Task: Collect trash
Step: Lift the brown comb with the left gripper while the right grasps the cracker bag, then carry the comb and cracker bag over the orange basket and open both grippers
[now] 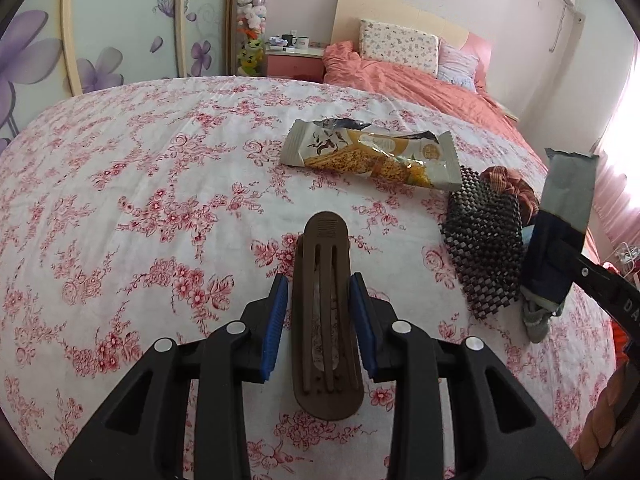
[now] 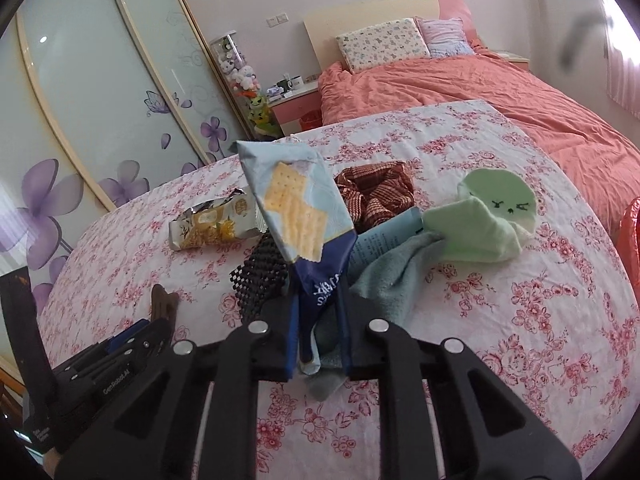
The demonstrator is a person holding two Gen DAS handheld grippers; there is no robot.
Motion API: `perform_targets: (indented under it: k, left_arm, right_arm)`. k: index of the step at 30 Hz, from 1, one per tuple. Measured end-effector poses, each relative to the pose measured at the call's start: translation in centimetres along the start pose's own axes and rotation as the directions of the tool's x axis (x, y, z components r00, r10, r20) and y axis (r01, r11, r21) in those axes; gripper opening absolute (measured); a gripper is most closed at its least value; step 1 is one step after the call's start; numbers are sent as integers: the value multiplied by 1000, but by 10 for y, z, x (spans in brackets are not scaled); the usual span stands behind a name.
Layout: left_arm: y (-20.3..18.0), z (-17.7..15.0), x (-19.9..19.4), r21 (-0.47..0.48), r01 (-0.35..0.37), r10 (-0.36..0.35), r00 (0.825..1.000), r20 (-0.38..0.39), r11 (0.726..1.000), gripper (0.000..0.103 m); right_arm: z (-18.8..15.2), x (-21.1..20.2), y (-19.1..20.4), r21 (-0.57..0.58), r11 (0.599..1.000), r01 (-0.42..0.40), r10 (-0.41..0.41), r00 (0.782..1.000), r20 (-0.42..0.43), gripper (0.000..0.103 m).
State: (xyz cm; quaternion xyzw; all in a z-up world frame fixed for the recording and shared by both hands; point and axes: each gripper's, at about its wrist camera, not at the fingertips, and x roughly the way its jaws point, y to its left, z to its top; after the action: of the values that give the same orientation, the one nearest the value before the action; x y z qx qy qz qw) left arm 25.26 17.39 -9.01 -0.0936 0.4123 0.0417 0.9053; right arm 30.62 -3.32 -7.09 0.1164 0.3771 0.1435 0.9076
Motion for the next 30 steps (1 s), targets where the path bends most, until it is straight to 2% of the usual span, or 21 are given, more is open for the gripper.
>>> perform_targets:
  k: [8,11,16,17,26,30]
  left_arm:
    - [-16,0,4,86,-55,56,998,-10,995,33]
    - [-17,-2,3,97,-61,62,998,-11,993,37]
    - [-25,3,9,122,-85,87,996,-13,989,37]
    - [-25,6,11,118,-86,88,996,-12,989,34]
    - [-11,7,3,74,-23,23,1000,8,997,33]
    - [-14,12,-8,83,-23,21,999,32,996,33]
  right_arm:
    - [4,-10,-3,-1,1000,-13,13,1000,18,16]
    - [3,-10,-4,-5,1000,-12,12,1000,17,16]
    - [1,-6,-5,-9,1000,-8,8,1000,8,16]
    - [1,-5,-6,-7,1000,-8,8,1000,6,16]
    - [3,-15,-16,13,1000,-29,28,999,28,16]
    - [5,-24,-18,15,999,-33,33,999,44,16]
